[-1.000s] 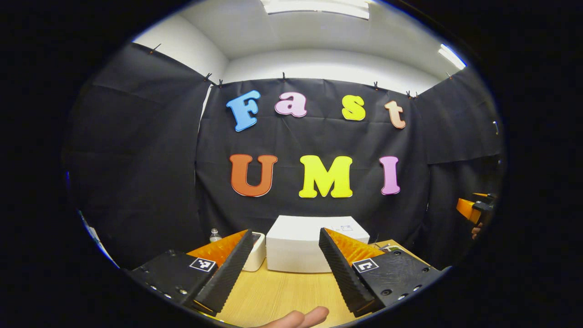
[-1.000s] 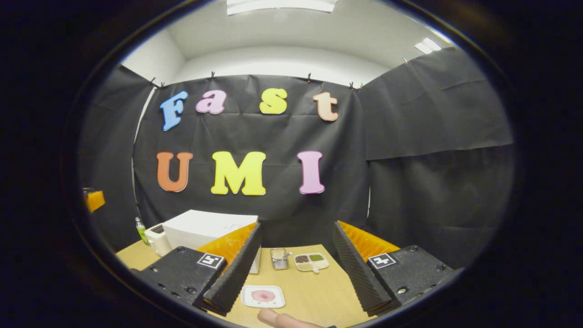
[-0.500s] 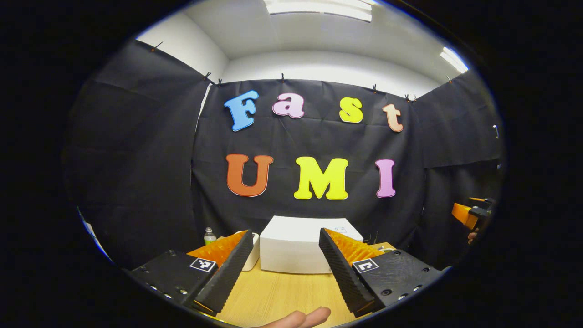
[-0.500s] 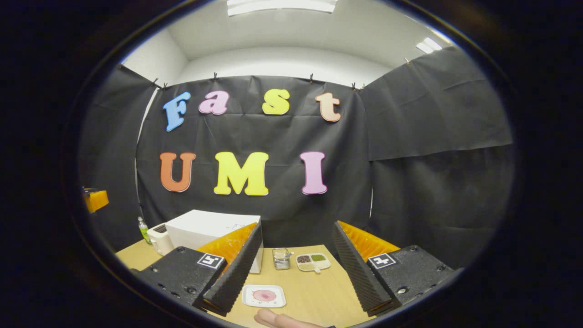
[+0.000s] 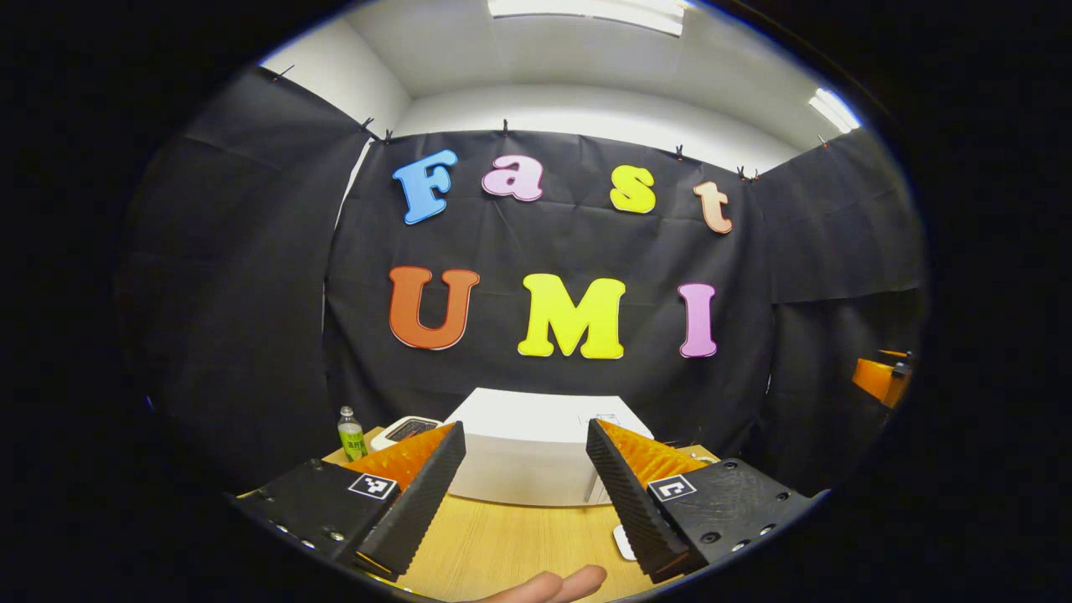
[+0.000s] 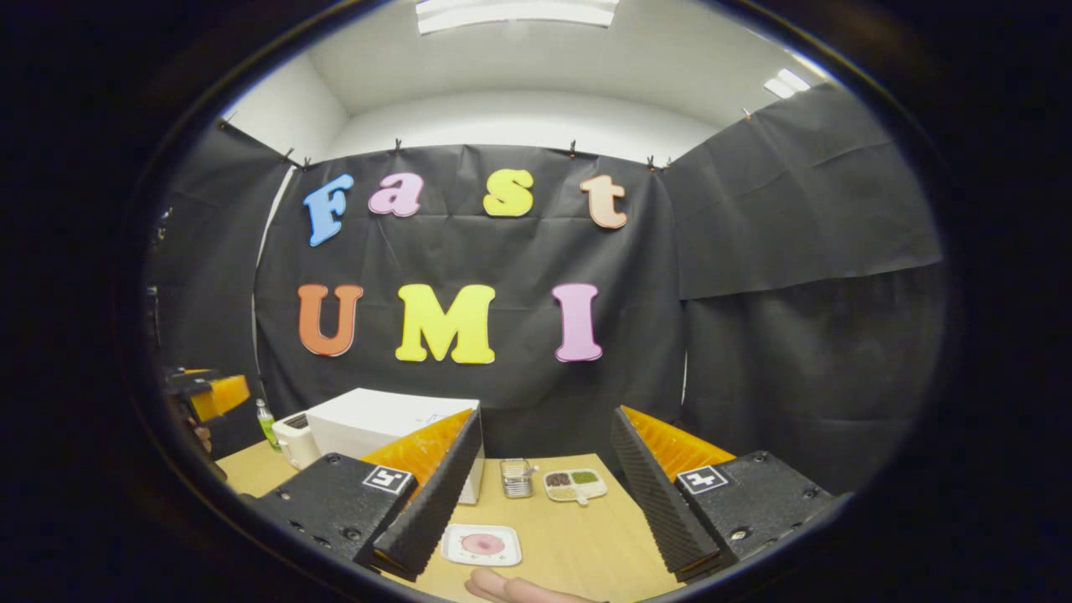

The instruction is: Open the microwave oven with the left hand, put the food in, and close the microwave oven.

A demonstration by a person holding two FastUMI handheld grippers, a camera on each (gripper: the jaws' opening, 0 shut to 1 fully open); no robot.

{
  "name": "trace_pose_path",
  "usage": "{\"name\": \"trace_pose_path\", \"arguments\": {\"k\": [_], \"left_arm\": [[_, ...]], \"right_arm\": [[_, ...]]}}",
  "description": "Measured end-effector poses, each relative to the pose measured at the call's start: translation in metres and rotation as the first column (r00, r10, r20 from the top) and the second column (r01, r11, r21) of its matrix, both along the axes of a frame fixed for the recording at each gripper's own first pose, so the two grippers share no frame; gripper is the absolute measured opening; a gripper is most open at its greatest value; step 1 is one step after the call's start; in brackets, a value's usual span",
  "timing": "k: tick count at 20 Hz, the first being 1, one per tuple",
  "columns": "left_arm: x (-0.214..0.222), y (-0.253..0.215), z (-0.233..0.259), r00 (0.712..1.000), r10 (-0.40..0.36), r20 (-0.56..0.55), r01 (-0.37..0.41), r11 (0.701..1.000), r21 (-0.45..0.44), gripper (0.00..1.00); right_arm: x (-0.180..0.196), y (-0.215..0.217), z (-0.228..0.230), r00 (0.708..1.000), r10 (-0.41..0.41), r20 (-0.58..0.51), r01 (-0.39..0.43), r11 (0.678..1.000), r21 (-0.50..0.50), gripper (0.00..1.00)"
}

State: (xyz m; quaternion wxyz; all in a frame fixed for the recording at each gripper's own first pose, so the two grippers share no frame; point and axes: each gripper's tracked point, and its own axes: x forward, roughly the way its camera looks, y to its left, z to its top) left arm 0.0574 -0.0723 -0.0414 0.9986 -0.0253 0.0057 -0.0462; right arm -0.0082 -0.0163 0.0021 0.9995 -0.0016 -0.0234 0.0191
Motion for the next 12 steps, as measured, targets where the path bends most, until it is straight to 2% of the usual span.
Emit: {"name": "trace_pose_path", "arguments": {"k": [4, 7, 9, 12], "left_arm": [[0.041, -0.034, -0.042, 0.998, -0.048, -0.044, 0.048, 0.999, -0.006, 0.93], [0.073, -0.058, -0.077, 0.995, -0.075, -0.071, 0.076, 0.997, 0.023, 0.93], [0.093, -0.075, -0.099, 0.992, -0.095, -0.082, 0.097, 0.995, 0.020, 0.93], [0.122, -0.091, -0.137, 0.989, -0.097, -0.116, 0.101, 0.994, 0.030, 0.93]], "right_arm": [[0.003, -0.007, -0.006, 1.000, -0.002, 0.009, 0.002, 1.000, -0.005, 1.00], [0.006, -0.016, -0.015, 1.000, -0.012, 0.013, 0.012, 1.000, -0.008, 1.00], [0.009, -0.026, -0.017, 0.999, -0.038, 0.039, 0.039, 0.999, -0.018, 1.00], [0.013, -0.034, -0.028, 0.998, -0.045, 0.042, 0.046, 0.999, -0.025, 1.00]]}}
